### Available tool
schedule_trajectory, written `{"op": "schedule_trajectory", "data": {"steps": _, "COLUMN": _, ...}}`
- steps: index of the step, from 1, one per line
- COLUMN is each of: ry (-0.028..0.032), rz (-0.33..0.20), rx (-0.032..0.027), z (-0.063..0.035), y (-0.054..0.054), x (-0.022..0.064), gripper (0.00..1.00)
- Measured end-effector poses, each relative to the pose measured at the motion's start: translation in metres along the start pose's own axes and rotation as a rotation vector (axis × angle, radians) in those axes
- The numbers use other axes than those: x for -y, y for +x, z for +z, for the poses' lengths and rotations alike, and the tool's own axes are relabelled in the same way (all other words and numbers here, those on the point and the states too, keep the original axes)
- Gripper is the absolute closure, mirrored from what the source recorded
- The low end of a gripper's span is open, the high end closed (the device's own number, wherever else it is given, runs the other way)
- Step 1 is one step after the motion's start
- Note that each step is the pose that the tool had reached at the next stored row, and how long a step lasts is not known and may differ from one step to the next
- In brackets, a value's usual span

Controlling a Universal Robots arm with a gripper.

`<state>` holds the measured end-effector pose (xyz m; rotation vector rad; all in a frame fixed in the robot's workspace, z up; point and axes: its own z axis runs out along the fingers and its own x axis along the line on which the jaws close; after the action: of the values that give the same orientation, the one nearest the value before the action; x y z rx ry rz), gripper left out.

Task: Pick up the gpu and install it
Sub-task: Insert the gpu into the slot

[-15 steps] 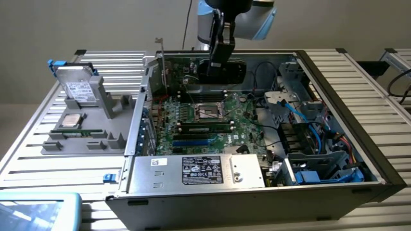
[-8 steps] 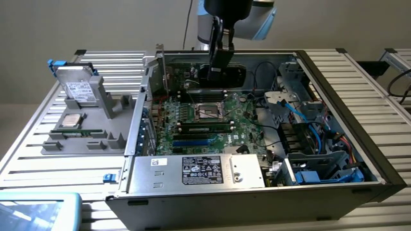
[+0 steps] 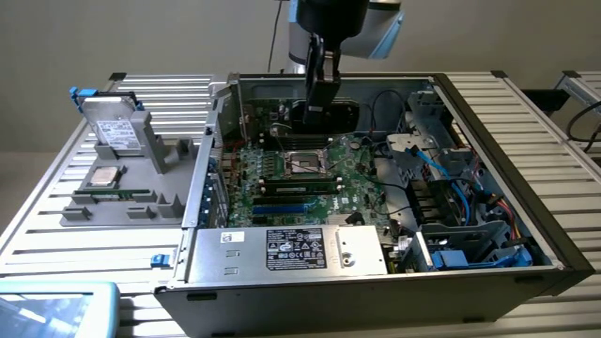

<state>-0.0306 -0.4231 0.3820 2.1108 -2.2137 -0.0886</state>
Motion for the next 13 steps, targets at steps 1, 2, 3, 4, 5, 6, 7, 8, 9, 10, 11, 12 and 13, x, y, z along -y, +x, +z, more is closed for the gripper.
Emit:
{"op": "schedule_trajectory", "data": {"steps": 1, "ry": 0.0001, "rz": -0.001, "rx": -0.0002, "z": 0.0016, "y": 0.0, "x": -0.0001, "gripper": 0.71}}
{"op": "schedule_trajectory", "data": {"steps": 2, "ry": 0.0, "rz": -0.003, "rx": -0.0007, "z": 0.0024, "y": 0.002, "x": 0.0, "gripper": 0.71}}
{"op": "schedule_trajectory", "data": {"steps": 3, "ry": 0.0, "rz": -0.005, "rx": -0.0009, "z": 0.0033, "y": 0.004, "x": 0.0002, "gripper": 0.71}}
{"op": "schedule_trajectory", "data": {"steps": 4, "ry": 0.0003, "rz": -0.008, "rx": -0.0004, "z": 0.0053, "y": 0.004, "x": 0.0001, "gripper": 0.71}}
{"op": "schedule_trajectory", "data": {"steps": 5, "ry": 0.0006, "rz": -0.01, "rx": -0.001, "z": 0.0067, "y": 0.004, "x": -0.0011, "gripper": 0.71}}
{"op": "schedule_trajectory", "data": {"steps": 6, "ry": 0.0014, "rz": -0.012, "rx": -0.0012, "z": 0.0079, "y": 0.004, "x": -0.0022, "gripper": 0.71}}
{"op": "schedule_trajectory", "data": {"steps": 7, "ry": 0.0021, "rz": -0.014, "rx": -0.0014, "z": 0.0092, "y": 0.004, "x": -0.0033, "gripper": 0.71}}
{"op": "schedule_trajectory", "data": {"steps": 8, "ry": 0.0026, "rz": -0.016, "rx": -0.0016, "z": 0.0106, "y": 0.004, "x": -0.0043, "gripper": 0.71}}
{"op": "schedule_trajectory", "data": {"steps": 9, "ry": 0.0034, "rz": -0.018, "rx": -0.0016, "z": 0.012, "y": 0.004, "x": -0.0053, "gripper": 0.71}}
{"op": "schedule_trajectory", "data": {"steps": 10, "ry": 0.004, "rz": -0.018, "rx": -0.0017, "z": 0.0133, "y": 0.004, "x": -0.0058, "gripper": 0.71}}
{"op": "schedule_trajectory", "data": {"steps": 11, "ry": 0.004, "rz": -0.018, "rx": -0.0019, "z": 0.0141, "y": 0.004, "x": -0.0057, "gripper": 0.71}}
{"op": "schedule_trajectory", "data": {"steps": 12, "ry": 0.004, "rz": -0.019, "rx": -0.002, "z": 0.0142, "y": 0.004, "x": -0.0057, "gripper": 0.71}}
{"op": "schedule_trajectory", "data": {"steps": 13, "ry": 0.004, "rz": -0.019, "rx": -0.002, "z": 0.0142, "y": 0.004, "x": -0.0057, "gripper": 0.71}}
